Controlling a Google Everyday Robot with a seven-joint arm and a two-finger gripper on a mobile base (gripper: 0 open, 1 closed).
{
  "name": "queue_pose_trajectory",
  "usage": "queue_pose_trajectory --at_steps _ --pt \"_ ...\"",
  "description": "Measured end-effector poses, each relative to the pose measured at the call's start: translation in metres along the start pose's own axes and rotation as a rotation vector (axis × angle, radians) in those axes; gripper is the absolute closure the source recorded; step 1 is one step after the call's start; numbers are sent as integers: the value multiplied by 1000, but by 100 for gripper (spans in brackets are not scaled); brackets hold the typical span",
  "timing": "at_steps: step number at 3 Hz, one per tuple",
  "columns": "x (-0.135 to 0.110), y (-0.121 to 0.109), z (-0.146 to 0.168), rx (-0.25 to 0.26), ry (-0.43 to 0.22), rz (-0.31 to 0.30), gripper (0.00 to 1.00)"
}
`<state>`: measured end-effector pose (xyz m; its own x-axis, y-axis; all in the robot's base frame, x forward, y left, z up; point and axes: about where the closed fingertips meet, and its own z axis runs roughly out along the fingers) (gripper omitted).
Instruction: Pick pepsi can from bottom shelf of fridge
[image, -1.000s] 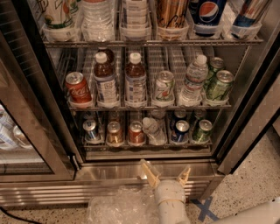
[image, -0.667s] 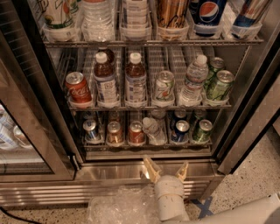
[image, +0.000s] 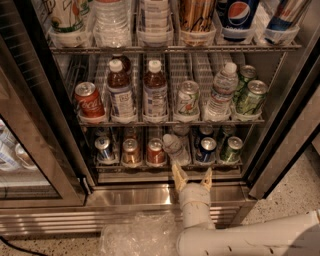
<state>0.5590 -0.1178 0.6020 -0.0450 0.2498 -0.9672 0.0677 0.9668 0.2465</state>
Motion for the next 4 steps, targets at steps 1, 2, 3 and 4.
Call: queue_pose_trajectory --at_steps 1,2,3,4 --pt "-2 -12 16 28 -2 5 22" --pt "-4 -27 21 62 -1 9 24" --pt "-4 -38 25 86 1 14 28" --pt "-2 -42 34 95 7 20 28"
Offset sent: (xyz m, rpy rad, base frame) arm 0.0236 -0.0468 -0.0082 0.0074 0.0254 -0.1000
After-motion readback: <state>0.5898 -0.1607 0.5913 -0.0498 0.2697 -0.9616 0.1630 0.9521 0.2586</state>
